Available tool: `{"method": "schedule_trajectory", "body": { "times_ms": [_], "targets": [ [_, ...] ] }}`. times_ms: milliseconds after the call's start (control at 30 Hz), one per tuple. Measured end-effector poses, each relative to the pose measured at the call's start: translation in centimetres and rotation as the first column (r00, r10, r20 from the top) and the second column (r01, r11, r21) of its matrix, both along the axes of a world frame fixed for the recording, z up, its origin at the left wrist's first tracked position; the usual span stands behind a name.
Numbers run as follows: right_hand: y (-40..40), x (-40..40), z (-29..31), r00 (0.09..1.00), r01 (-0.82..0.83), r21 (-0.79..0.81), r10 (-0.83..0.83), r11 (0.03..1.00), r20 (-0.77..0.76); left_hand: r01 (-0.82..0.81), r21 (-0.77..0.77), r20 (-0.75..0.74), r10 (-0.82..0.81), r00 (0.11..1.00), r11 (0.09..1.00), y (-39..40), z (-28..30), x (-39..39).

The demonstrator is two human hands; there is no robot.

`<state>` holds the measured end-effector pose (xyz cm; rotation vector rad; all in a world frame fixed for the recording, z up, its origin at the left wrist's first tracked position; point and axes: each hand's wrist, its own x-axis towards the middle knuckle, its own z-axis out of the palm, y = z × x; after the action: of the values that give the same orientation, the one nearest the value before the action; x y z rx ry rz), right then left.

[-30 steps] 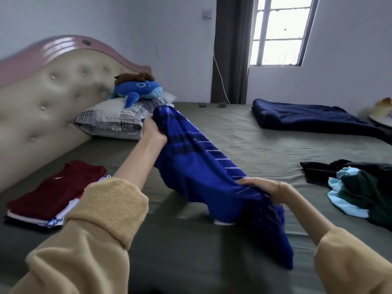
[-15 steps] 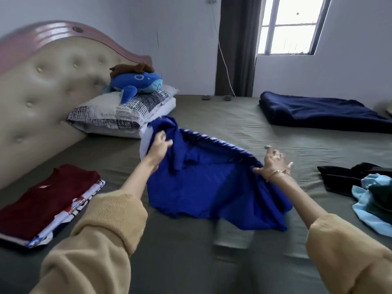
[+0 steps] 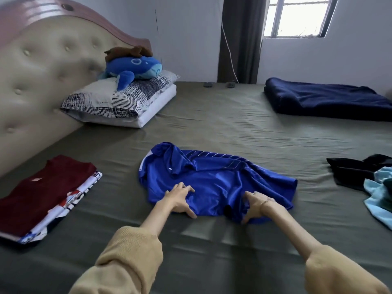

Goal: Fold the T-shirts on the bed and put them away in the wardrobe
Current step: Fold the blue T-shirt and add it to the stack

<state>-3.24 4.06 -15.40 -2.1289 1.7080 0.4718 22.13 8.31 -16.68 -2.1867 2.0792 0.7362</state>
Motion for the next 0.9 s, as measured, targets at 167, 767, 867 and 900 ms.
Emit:
{"method": "schedule_trajectory", "body": {
  "times_ms": [167,767,867,900],
  "targets": [
    [1.4,0.7,-0.4,1.000,-0.028,-0.196,0.028,0.980,-0.004,-0.106,-0.284,-0.004,0.110,0.994,0.953,0.7,0.3,-0.5],
    [3.5,-3.2,6.7,0.857,0.358,-0.569,-0.018,0.740,0.515,-0.552,-0.722,-0.258,0.577,0.775,0.417,3.4,9.4,2.9],
    [3.5,-4.4,7.0,0.784,0.427,-0.549,0.009,0.718,0.621,-0.789,-0.556,-0.541,0.607,0.582,0.260,4.0,10.3,3.3],
    [3.6,-4.7,7.2,0.784,0.440,-0.559,0.004,0.703,0.621,-0.837,-0.499,-0.595,0.614,0.519,0.224,4.0,10.5,3.6]
  ]
}}
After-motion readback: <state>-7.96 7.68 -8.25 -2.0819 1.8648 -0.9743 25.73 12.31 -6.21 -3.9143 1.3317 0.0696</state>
